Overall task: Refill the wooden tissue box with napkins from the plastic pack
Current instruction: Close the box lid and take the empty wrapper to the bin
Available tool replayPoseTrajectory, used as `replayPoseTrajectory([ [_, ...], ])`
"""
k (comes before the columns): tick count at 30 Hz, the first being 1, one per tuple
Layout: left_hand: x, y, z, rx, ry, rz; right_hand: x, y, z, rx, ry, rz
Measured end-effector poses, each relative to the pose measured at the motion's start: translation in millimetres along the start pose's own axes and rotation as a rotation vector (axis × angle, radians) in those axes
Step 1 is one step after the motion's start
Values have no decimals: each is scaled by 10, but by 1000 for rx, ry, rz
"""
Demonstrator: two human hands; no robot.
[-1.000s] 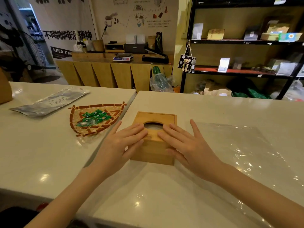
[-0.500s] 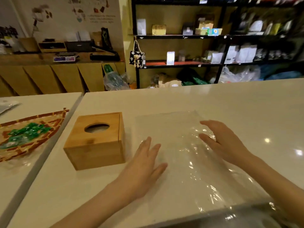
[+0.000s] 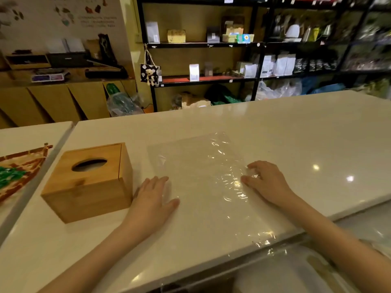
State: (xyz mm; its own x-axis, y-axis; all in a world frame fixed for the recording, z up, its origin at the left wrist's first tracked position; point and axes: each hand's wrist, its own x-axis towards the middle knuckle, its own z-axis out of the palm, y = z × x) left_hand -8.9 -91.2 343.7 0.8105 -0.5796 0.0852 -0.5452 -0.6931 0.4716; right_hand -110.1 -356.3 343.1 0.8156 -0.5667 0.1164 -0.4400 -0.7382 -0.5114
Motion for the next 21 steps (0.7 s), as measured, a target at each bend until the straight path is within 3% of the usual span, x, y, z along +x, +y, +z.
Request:
replayPoseTrajectory([
  [4,21,35,-57,-285,118,-6,4,-24,19,151,90,15],
  [8,32,105,-66,-882,138,-231,20,-46,59,331,126,79],
  [10,23,141,-63,-1036,171,-313,24,-62,37,488,139,117],
  [17,93,169,-125,-1188,168,-353,50,-63,-213,826,239,127],
  [21,141,211,-257,-955,66,-212,88,-86,-433,893,223,56],
])
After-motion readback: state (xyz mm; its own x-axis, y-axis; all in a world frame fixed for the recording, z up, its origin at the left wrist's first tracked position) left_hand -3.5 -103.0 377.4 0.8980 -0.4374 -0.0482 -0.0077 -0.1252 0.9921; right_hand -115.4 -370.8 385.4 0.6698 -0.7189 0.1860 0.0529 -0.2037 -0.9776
